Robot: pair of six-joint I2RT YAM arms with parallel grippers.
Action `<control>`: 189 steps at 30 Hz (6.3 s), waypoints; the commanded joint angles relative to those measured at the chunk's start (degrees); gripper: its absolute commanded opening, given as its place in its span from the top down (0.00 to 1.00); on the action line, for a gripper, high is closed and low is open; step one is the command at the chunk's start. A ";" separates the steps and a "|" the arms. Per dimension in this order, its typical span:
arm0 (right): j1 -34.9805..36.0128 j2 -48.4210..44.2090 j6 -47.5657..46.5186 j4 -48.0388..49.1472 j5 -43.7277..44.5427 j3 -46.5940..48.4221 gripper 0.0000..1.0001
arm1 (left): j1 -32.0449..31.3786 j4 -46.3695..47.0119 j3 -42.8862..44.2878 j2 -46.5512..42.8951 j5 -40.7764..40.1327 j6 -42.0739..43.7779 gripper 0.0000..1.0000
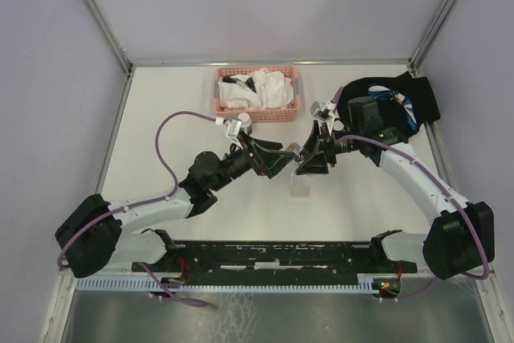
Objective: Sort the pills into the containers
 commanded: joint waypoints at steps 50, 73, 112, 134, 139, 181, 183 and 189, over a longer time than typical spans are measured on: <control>1.04 -1.43 -11.35 -5.83 15.03 2.33 0.98 | -12.13 -52.22 27.75 6.35 -36.23 -29.51 0.38; 2.13 -0.95 -8.06 -3.02 17.49 1.47 0.98 | -13.12 -53.79 30.05 8.35 -45.51 -28.12 0.27; 1.09 3.30 22.24 21.05 0.57 -2.33 0.98 | -7.10 3.78 0.35 0.22 -19.14 -7.31 0.97; 1.33 1.04 5.12 6.72 2.94 -0.06 0.98 | -3.96 -10.03 -1.35 -10.10 -23.47 -10.20 0.01; 1.75 -0.10 -0.67 3.20 4.89 0.23 0.98 | -3.95 -19.65 1.96 -11.25 -24.09 -13.86 0.00; 2.15 -1.01 -2.98 1.50 7.90 -0.03 0.31 | -6.75 -27.42 10.61 -2.07 -19.35 -18.95 0.97; 2.15 -1.28 -2.88 1.66 8.51 -0.27 0.16 | -6.71 -28.16 10.53 -2.49 -19.94 -18.67 0.97; 2.15 -1.49 -4.42 0.09 9.39 0.19 0.01 | -6.74 -31.92 10.04 -4.01 -23.27 -16.77 0.97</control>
